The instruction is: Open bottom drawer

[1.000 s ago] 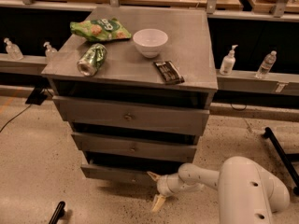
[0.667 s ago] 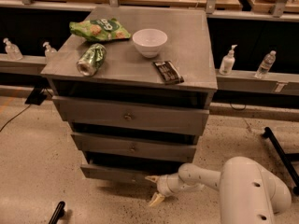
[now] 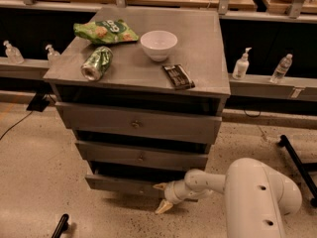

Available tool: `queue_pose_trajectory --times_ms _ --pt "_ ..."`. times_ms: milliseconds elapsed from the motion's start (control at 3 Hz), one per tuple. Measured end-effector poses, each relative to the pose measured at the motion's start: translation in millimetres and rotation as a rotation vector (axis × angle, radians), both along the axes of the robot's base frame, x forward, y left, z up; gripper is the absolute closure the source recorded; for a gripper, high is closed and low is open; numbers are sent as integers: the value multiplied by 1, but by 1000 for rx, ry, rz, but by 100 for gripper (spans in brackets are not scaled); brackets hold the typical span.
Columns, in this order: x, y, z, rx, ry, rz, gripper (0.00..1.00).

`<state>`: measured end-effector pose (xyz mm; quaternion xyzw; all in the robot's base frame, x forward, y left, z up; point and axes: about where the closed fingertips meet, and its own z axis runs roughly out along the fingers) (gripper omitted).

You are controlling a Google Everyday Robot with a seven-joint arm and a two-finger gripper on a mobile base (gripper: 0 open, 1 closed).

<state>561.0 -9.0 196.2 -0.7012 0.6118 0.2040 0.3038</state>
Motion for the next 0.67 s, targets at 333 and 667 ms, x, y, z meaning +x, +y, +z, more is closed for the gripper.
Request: queue_pose_trajectory --times_ms 333,667 --pt "10 -2 4 -27 -19 -7 28" --pt "13 -3 7 -28 -25 -9 28"
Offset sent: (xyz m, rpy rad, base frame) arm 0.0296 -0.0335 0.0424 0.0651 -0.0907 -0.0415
